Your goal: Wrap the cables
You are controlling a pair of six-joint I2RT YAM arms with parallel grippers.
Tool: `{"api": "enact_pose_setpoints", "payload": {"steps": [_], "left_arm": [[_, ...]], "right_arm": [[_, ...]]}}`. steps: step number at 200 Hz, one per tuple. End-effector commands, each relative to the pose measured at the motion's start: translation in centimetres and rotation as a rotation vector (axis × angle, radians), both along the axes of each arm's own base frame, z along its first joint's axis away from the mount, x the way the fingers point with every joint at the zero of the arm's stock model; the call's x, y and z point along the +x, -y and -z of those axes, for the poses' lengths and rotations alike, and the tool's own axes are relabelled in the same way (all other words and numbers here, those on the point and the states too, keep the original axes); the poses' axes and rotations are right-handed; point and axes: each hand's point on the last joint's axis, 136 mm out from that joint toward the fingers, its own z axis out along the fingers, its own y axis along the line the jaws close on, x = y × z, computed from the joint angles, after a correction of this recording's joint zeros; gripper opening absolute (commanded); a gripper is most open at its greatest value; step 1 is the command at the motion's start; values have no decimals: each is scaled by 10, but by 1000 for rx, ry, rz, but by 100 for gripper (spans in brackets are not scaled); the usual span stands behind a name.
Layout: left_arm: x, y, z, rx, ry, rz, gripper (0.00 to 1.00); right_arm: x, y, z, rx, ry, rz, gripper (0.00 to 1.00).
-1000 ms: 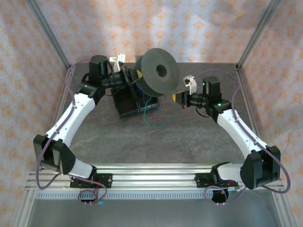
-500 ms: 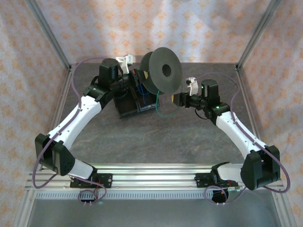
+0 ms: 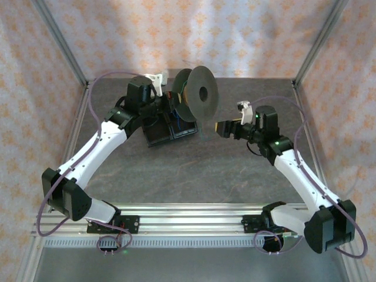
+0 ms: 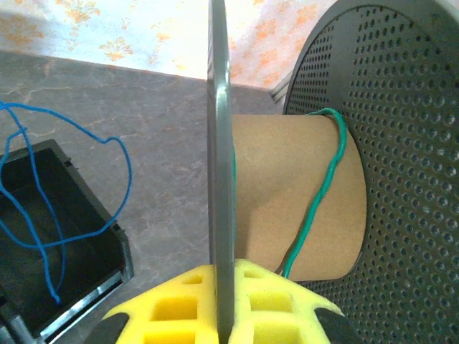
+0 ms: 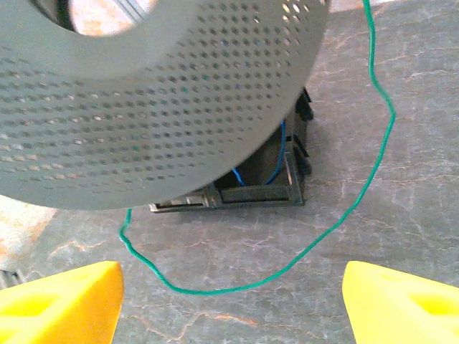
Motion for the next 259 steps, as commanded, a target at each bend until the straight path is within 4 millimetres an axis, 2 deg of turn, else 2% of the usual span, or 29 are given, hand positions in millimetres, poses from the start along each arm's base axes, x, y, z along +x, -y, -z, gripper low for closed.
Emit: {"api": "enact_pose_setpoints", "payload": {"steps": [1, 28, 48, 72, 118, 220, 245, 248, 259], "left_arm": [[-4, -5, -60, -10, 172, -34, 0], [-3, -4, -59, -28, 145, -62, 0], [-2, -4, -59, -60, 115, -86, 0], [-3, -3, -62, -97, 74, -99, 0], [-10, 1, -68, -125, 30, -82, 0], [-17, 8, -72, -136, 13, -52, 0], [-18, 8, -73, -133, 14, -49, 0], [-18, 8, -73, -133, 14, -49, 0], [-19, 8, -72, -132, 13, -48, 0]], "right_arm": [[-13, -7, -21, 101, 23, -10, 78], [-25, -10, -25, 99, 78, -23, 75], [-33, -20, -17, 68, 93, -43, 69], [-40, -26, -3, 31, 112, -30, 70], [-29, -24, 12, 19, 139, 26, 70], [6, -56, 1, 30, 202, 12, 60], [8, -66, -6, 46, 212, -15, 56], [10, -68, 1, 36, 198, -19, 55], [11, -72, 2, 35, 196, -27, 53]]}}
